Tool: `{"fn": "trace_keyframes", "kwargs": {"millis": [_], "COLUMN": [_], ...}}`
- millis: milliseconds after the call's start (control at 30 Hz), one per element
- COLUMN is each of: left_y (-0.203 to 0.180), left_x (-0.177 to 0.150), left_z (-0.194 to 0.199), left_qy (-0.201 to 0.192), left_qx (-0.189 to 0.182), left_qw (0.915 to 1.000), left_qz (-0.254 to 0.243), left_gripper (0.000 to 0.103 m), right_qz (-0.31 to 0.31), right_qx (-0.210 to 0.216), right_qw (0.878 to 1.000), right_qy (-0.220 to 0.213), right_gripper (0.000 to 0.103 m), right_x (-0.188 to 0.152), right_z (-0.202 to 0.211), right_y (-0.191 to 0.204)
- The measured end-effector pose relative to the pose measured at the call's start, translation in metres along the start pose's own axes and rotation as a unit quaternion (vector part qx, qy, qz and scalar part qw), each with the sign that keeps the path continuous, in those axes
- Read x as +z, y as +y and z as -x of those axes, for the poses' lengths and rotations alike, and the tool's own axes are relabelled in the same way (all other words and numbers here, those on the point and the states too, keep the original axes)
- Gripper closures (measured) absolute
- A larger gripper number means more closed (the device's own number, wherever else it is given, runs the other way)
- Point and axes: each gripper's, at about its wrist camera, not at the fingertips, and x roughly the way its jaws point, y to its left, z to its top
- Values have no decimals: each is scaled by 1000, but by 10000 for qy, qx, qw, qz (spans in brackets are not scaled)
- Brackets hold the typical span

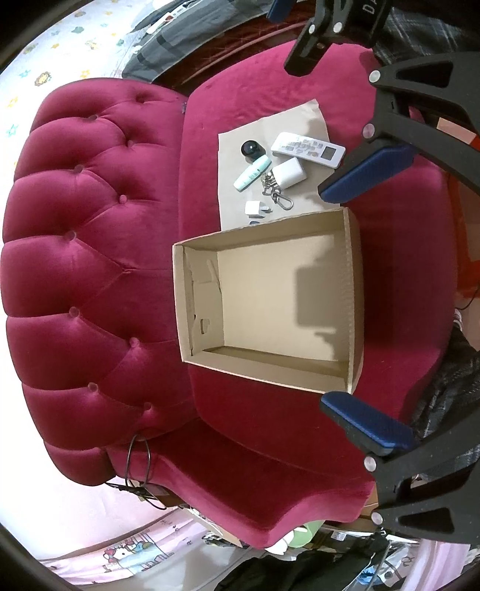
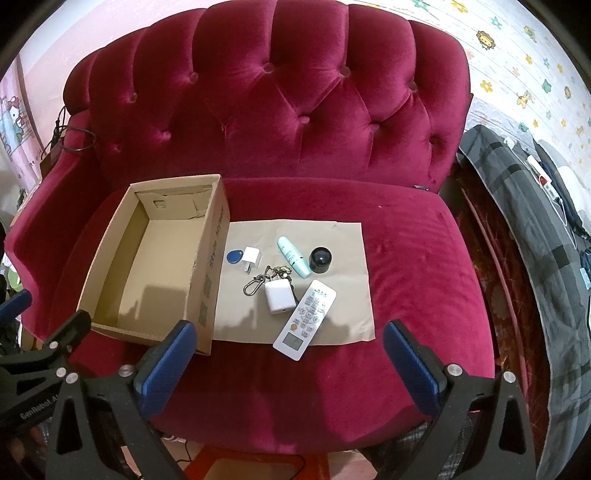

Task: Organize rigid objects
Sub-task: 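Move both tools toward the box and the items on the paper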

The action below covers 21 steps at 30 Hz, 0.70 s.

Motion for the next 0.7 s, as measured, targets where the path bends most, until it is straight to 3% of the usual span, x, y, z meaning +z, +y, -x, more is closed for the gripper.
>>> {"fn": "trace_keyframes", "kwargs": {"millis": [700], "left_y": [-4], "left_x": [27], "left_z": [-5], "left_qy": [-147], "left_qx": [-12], "left_qw": [9997], "left_qz": [-183], "left_gripper": [0], "right_qz": [-139], "right_qx": [15], "right_qw": [9999], "right_qy": [-29], "right_gripper": [0], "right_x": [21], "right_z": [-4], "right_y": [-4]}}
